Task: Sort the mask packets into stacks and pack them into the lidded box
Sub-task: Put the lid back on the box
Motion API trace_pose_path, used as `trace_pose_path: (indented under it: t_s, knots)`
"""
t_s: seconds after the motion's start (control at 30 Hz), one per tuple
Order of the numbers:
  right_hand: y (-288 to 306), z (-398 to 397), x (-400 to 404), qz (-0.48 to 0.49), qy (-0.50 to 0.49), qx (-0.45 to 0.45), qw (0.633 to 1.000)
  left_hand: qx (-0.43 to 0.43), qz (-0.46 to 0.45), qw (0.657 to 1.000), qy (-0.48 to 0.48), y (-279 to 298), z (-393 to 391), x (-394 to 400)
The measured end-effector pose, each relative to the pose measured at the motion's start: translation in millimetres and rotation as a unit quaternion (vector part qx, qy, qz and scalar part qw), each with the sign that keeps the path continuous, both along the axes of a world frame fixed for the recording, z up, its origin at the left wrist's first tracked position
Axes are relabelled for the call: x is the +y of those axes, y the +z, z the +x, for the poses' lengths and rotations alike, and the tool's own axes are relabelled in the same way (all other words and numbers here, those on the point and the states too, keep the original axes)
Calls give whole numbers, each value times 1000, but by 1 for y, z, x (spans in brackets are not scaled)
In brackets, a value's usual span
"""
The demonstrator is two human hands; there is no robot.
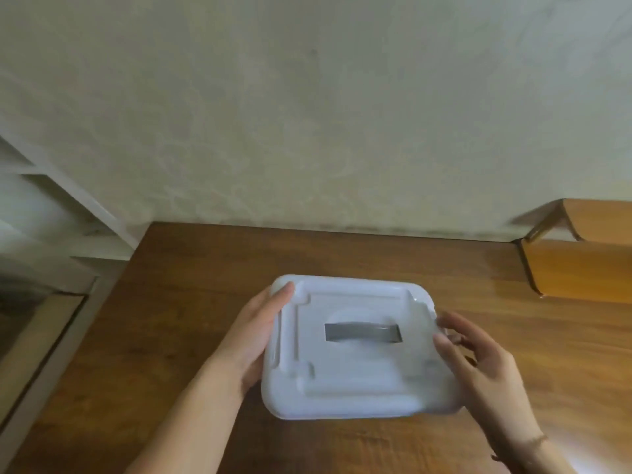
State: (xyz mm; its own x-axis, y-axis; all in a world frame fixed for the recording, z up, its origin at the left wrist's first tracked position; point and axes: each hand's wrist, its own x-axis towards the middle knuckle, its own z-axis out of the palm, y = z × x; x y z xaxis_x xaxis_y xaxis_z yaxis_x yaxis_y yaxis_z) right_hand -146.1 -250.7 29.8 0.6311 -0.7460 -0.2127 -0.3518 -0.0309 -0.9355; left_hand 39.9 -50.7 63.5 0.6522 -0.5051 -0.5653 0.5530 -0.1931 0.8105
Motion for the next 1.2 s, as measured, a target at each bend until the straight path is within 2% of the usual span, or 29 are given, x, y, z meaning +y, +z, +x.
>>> trace_pose_path:
  t_s: [0.07,0.13,0.17,0.23,0.5,0.57,0.6,0.67,0.73,0.8,0.93,0.97,1.0,1.07,1.13,1.2]
  knots:
    - [-11,-3,5,-28,-41,39,998,-140,86,985,54,-19,-2,1]
    - [-20,-2,11,-69,-49,49,995,-285,166,940,88,-39,-2,3]
    - [-24,0,15,-93,-43,51,993,-328,186,922,88,-48,-2,3]
    - [-33,4,19,-117,-41,56,991,-357,202,908,87,-64,-2,2]
    - [-55,6,13,-141,-49,113,982,-364,238,898,69,-94,0,-6]
    - [-59,7,13,-155,-69,140,976,-316,268,908,55,-94,3,-6]
    - [-57,8,12,-118,-81,142,980,-249,273,927,58,-93,3,-5]
    - [-56,8,11,45,-91,100,990,-123,260,954,79,-92,0,-6]
    - [-57,4,8,161,-79,61,982,-126,274,951,65,-89,-1,-8]
    - [-54,-1,4,145,-48,68,986,-143,281,947,68,-82,-1,-8]
    - [-50,-4,2,-15,-61,115,991,33,187,979,71,-69,-5,10]
    - [-48,-2,5,-58,-61,131,988,43,175,981,71,-69,-8,15]
    - [-46,-1,10,-84,-61,143,984,16,182,980,83,-70,-11,17]
    - [-45,2,16,-97,-60,152,982,-113,248,956,109,-73,-18,18]
    - [-45,5,19,-115,-53,156,980,-274,321,902,90,-77,-27,16]
    - [-47,6,21,-162,-48,165,972,-373,340,860,70,-82,-34,14]
